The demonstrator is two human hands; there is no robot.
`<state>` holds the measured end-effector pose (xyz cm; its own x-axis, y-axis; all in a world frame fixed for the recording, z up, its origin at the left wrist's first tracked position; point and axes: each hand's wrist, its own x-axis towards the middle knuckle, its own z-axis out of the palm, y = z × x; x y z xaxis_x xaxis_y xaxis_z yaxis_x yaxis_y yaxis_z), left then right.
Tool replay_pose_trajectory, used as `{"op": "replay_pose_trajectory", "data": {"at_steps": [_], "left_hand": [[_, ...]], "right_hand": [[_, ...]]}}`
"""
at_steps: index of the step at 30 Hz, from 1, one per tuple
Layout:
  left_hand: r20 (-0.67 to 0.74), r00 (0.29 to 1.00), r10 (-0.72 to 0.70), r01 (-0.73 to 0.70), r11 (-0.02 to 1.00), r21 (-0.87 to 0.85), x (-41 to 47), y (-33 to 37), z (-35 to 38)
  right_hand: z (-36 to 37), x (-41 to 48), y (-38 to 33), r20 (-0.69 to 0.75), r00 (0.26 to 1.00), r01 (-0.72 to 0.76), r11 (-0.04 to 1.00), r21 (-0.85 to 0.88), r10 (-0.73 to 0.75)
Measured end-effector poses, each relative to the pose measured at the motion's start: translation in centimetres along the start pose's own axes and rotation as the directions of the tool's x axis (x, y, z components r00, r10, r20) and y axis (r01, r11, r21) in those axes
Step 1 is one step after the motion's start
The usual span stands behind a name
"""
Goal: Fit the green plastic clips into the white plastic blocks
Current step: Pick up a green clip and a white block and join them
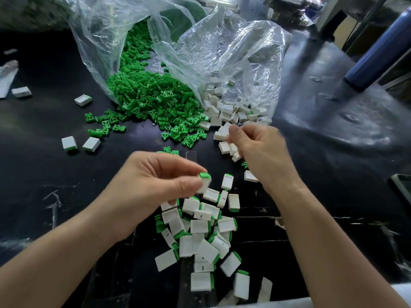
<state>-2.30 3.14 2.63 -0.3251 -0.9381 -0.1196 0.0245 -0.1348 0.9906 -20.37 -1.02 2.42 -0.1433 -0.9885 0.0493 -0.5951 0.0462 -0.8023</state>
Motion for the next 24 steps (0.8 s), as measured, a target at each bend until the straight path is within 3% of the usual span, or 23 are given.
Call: {"op": "replay_pose_trajectory", "data": {"at_steps": [2,4,10,15,18,20,22,24], "left_hand": [[0.063,0.998,-0.020,0.018,0.999,0.030,-0.2,0.0,0.3],[0.027,1.000,-0.010,0.009,0.999,0.053,-0.1,-0.1,0.2],[-0.192,0.981,0.002,-0.005,1.000,-0.015,0.6,-0.2,-0.6],[-0.247,0.969,0.001,-0.009,0.999,-0.031,0.8,-0.5,-0.7],[-0.298,0.954,0.031,-0.019,0.999,0.044,0.9,-0.8,-0.8],[-0.293,0.953,0.081,-0.041,0.989,0.143,0.9,-0.9,-0.8],[-0.268,0.957,0.106,-0.060,0.982,0.177,0.8,-0.9,-0.7],[-0.221,0.969,0.108,-0.074,0.984,0.159,0.7,-0.7,-0.5]], "right_hand": [[-0.3,0.4,0.5,-0.087,0.996,0.028,0.996,-0.086,-0.035],[-0.2,0.6,0.7,-0.102,0.992,0.058,0.980,-0.190,-0.079],[1.2,0.6,1.5,0.050,0.988,0.153,0.859,-0.489,-0.147],[1.3,0.8,1.8,0.090,0.989,0.148,0.825,-0.546,-0.117],[1.3,0.5,1.3,0.063,0.983,0.183,0.885,-0.428,-0.172],[1.3,-0.1,0.4,0.088,0.982,0.177,0.972,-0.156,-0.165],[1.6,-1.0,-0.8,0.242,0.962,0.103,0.990,0.096,-0.123],[2.1,-1.8,-1.2,0.378,0.919,0.061,0.988,0.144,-0.112]]}}
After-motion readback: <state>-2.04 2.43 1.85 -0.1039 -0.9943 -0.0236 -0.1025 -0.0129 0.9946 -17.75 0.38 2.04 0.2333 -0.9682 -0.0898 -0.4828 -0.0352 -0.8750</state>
